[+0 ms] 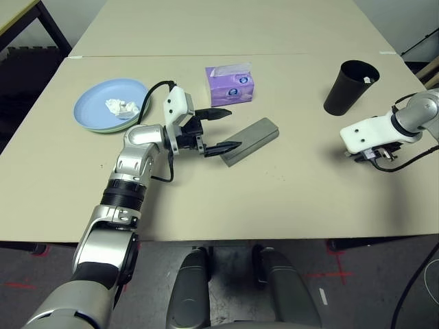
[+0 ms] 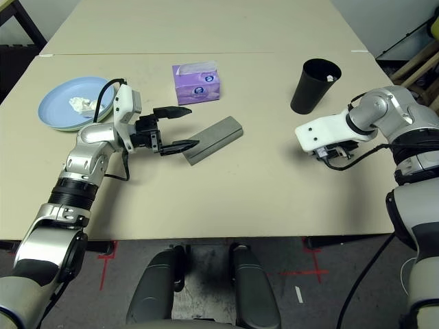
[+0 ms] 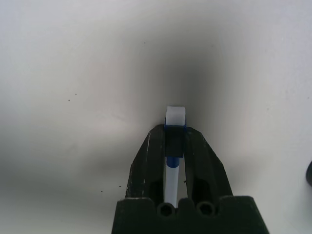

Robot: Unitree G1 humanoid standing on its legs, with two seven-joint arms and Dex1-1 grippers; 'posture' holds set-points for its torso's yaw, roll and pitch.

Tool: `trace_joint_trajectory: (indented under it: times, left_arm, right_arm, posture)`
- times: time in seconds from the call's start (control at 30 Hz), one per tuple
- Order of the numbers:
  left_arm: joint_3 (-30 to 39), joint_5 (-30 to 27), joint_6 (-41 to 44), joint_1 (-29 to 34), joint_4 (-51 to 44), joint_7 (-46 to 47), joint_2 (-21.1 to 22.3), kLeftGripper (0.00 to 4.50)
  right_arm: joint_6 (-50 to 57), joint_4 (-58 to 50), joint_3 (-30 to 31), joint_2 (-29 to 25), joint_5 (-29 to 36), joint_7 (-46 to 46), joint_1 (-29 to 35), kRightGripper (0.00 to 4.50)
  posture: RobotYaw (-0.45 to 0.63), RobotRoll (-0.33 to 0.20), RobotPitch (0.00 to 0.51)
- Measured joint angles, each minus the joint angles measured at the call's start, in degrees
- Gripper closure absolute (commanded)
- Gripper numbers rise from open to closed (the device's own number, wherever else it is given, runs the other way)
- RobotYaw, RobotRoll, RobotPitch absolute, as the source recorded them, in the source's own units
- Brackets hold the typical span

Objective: Organize and tidy the items on the table.

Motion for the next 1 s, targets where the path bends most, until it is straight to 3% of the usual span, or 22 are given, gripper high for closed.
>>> trace_joint_trajectory:
  times: [0.17,0.33,0.5,0.67,0.77,0.83,1.0]
  left_arm:
    - [0.00,0.03,-0.08,0.00,0.02,-0.01,0.05,0.00]
    - [0.00,0.04,-0.23,-0.01,0.03,-0.02,0.04,0.00]
    - [0.02,0.04,-0.33,-0.01,0.16,-0.03,0.08,0.00]
    - [0.01,0.08,-0.88,-0.07,0.71,-0.02,-0.07,0.00]
    - [0.08,0.19,-1.45,-0.26,1.01,0.87,-0.94,0.00]
    - [-0.08,0.22,-1.61,-0.29,1.01,1.24,-1.92,0.00]
    - [-0.08,0.26,-2.01,-0.29,1.46,1.27,-1.79,0.00]
  right_arm:
    - [4.15,-0.21,-3.07,0.68,4.97,5.39,-0.02,4.10]
    - [19.43,-5.92,-12.69,3.90,18.27,12.70,0.37,4.10]
    - [36.81,-17.63,-21.96,5.56,30.17,11.76,4.78,4.10]
    - [49.31,-29.39,-29.66,8.98,37.81,1.22,10.26,4.10]
    - [52.77,-40.07,-37.28,17.51,42.75,-13.33,16.84,4.10]
    - [54.45,-45.66,-38.86,23.02,45.04,-21.39,20.59,4.10]
    - [53.83,-52.08,-41.68,25.66,47.00,-33.17,21.75,4.10]
  posture:
    - [0.13,0.000,0.209]
    - [0.13,0.000,0.209]
    - [0.11,0.000,0.208]
    - [0.08,0.000,0.200]
    - [0.07,0.000,0.199]
    - [0.07,0.000,0.197]
    - [0.07,0.000,0.192]
